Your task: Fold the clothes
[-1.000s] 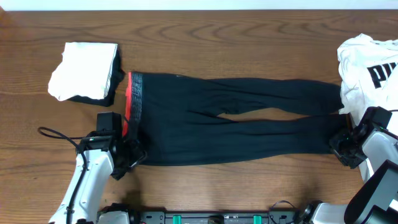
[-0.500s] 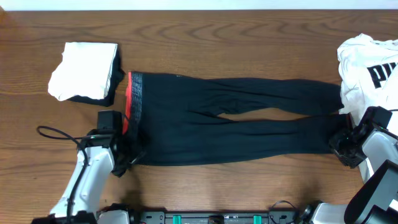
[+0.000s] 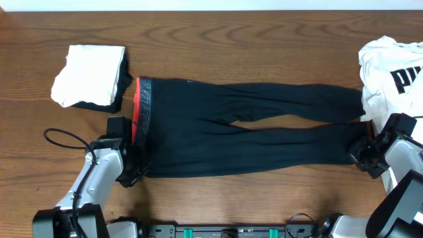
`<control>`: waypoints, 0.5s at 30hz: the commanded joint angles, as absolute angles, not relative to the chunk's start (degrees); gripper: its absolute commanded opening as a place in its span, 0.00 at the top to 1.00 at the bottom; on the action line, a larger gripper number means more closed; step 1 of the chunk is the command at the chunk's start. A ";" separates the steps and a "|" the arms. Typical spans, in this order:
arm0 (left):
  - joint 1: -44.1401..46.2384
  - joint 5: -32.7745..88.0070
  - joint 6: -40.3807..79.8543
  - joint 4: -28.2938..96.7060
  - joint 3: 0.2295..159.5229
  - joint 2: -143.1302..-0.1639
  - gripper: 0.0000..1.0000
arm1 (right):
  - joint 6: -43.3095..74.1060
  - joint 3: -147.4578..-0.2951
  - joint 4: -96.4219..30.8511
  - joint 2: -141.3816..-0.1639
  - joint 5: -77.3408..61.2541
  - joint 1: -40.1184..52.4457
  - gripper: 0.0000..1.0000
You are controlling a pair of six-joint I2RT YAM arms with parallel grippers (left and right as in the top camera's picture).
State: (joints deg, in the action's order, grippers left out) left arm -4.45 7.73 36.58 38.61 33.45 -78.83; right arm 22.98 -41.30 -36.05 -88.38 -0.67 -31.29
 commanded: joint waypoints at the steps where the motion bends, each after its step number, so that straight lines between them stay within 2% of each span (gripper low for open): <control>1: -4.71 6.90 34.30 40.14 34.35 -77.67 0.94 | 22.02 -43.79 -38.68 -88.36 -1.54 -31.38 0.99; 15: -4.71 6.85 31.05 53.28 39.68 -61.23 0.94 | 22.04 -51.35 -47.94 -82.74 -1.85 -31.05 0.99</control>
